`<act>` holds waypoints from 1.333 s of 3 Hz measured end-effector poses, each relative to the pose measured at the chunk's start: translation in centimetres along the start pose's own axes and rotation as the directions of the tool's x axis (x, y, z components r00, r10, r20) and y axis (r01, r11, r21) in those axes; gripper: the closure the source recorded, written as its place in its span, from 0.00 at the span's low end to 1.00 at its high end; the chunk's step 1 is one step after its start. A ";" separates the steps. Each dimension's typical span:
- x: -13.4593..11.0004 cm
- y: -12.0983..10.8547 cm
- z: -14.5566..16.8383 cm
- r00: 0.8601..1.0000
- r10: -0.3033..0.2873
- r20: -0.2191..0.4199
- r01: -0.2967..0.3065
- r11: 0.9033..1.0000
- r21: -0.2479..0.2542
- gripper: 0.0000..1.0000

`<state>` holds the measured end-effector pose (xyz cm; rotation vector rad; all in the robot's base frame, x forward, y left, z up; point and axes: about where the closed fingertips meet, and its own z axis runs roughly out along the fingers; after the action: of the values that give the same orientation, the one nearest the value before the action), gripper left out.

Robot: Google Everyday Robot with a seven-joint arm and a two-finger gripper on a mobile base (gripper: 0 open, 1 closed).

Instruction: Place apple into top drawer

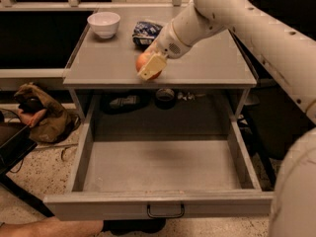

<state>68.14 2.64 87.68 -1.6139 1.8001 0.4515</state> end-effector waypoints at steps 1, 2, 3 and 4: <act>-0.4 3.2 -1.2 1.000 -0.017 0.003 0.017 1.000 0.012 1.00; 1.0 9.5 -0.9 1.000 0.004 -0.017 -0.004 1.000 0.006 1.00; 1.0 9.5 -0.9 1.000 0.004 -0.017 -0.004 1.000 0.006 1.00; 1.8 10.7 -0.4 1.000 0.023 -0.017 -0.023 1.000 0.002 1.00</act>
Offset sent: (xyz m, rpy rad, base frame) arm -0.1061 0.0030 -0.0150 -0.0123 0.0004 -0.0071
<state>57.69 2.98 84.87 -1.6018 1.8332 0.4473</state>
